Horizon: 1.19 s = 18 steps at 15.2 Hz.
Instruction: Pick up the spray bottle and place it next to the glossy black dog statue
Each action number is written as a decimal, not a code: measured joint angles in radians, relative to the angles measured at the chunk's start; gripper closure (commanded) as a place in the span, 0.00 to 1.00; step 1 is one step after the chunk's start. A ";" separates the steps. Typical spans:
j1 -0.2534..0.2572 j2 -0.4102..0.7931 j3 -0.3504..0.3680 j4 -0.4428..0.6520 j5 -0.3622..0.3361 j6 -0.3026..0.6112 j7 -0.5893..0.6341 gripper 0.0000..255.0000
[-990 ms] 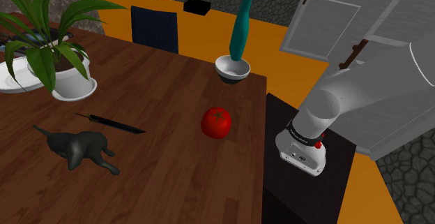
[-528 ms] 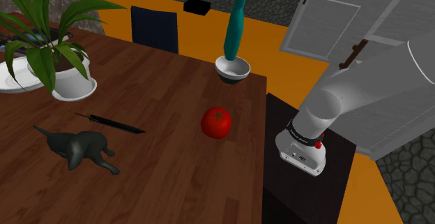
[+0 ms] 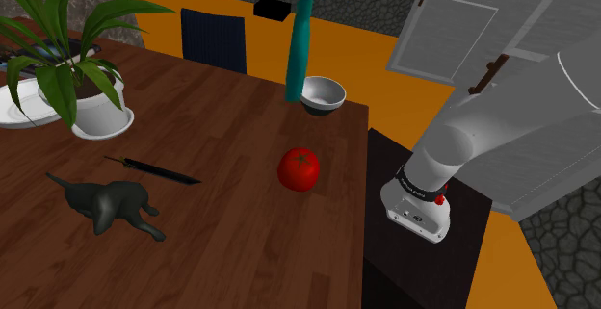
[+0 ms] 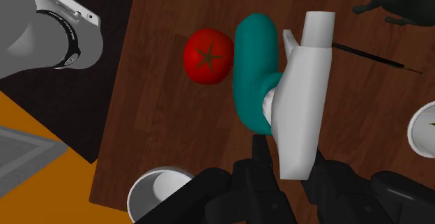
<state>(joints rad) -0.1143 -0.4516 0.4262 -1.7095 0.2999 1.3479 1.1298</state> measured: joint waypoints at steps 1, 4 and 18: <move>0.004 0.011 0.024 0.013 0.003 0.005 0.028 1.00; 0.015 0.050 0.100 0.054 0.009 0.022 0.115 1.00; 0.097 0.441 0.507 0.369 -0.227 0.087 0.577 1.00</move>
<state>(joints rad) -0.0176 -0.0110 0.9333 -1.3409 0.0727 1.4344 1.7071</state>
